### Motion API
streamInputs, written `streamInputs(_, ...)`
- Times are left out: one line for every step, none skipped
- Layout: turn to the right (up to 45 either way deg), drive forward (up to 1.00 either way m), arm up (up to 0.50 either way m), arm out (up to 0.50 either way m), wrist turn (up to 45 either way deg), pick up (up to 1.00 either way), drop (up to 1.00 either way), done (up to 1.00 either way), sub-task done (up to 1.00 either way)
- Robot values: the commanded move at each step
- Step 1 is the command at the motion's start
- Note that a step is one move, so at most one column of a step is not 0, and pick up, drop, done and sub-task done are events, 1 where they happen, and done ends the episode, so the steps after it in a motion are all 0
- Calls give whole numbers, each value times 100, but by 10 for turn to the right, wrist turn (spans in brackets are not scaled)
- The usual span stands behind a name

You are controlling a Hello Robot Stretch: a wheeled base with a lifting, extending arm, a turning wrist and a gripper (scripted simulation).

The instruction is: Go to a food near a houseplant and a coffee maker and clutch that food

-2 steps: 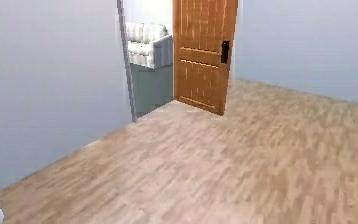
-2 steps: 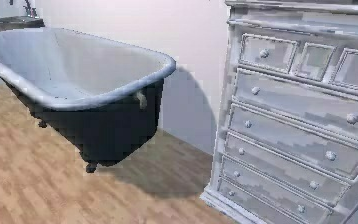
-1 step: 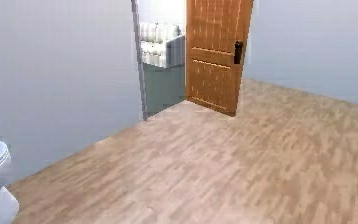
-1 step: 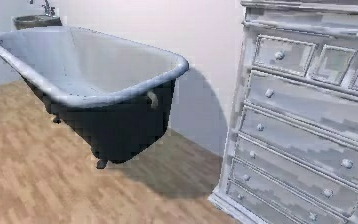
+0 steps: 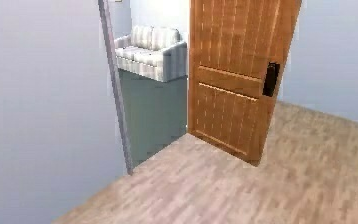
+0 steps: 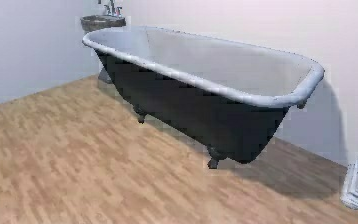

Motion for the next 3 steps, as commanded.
streamInputs(0,100,0,0,0,0,0,0,0)
streamInputs(-30,0,0,0,0,0,0,0,0)
streamInputs(0,35,0,0,0,0,0,0,0)
